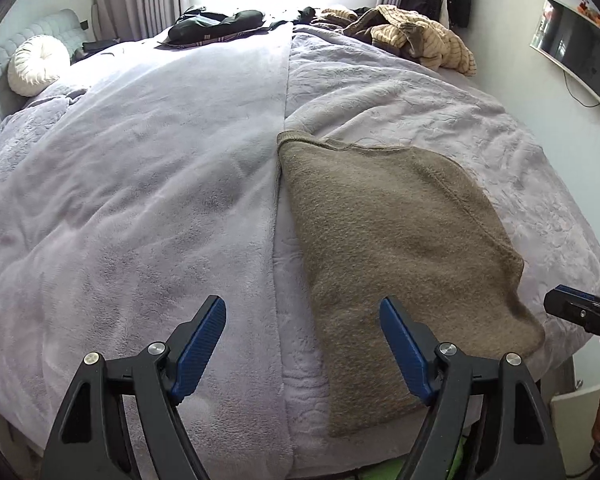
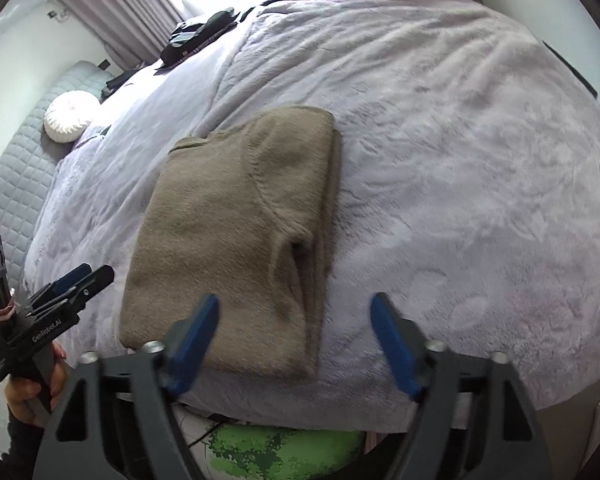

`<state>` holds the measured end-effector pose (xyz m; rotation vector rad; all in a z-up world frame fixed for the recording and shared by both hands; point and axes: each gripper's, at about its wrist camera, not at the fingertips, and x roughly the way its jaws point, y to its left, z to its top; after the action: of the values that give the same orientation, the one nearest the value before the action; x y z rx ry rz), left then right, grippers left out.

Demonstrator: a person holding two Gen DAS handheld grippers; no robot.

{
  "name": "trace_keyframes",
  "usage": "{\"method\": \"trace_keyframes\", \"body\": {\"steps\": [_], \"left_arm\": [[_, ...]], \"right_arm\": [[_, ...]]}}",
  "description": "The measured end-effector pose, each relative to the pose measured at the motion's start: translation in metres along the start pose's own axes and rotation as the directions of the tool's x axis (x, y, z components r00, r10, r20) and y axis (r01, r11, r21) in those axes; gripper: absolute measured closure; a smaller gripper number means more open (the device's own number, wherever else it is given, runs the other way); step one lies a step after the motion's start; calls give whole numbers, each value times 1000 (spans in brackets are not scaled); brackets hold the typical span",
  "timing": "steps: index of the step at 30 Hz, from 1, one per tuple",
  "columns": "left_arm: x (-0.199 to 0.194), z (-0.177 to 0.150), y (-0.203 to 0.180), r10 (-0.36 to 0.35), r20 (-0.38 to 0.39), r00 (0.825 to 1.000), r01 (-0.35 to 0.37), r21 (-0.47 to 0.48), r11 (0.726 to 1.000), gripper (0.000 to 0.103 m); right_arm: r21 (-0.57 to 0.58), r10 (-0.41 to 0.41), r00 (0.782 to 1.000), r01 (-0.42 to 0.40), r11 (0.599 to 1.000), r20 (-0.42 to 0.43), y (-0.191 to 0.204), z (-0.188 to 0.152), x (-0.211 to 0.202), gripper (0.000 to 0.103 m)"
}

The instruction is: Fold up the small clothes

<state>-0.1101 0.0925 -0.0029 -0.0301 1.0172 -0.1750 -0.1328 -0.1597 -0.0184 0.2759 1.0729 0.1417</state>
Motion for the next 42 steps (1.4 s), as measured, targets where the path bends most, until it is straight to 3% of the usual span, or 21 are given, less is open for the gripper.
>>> {"method": "trace_keyframes", "body": {"steps": [1,2,3,4,9,16,42], "left_arm": [[1,1,-2,3,-4,1000,-3,-1,1000,23],[2,1,-5,8,-12,1000,-8,-3,1000,22],[3,2,-8,13,-16,1000,-13,-3,1000,6],[3,2,-10,21,-16,1000,-21,-2,1000,0],[1,3,-21,60,1,998,-60,2,998,0],[2,7,-29,113,6,994,-113,8,994,0],[10,10,-34,91,-30,995,-91,-10,996,0]], "right_arm": [[-7,-10,1000,10,1000,0,4,1,0,16],[-18,-29,1000,29,999,-1,9,4,2,6],[-28,-50,999,50,998,1,13,5,3,0],[-38,-72,997,72,997,3,18,6,4,0],[-74,-182,983,183,980,12,39,10,10,0],[-62,-237,971,237,970,-2,47,14,17,0],[-78,-305,951,309,948,51,53,16,11,0]]}}
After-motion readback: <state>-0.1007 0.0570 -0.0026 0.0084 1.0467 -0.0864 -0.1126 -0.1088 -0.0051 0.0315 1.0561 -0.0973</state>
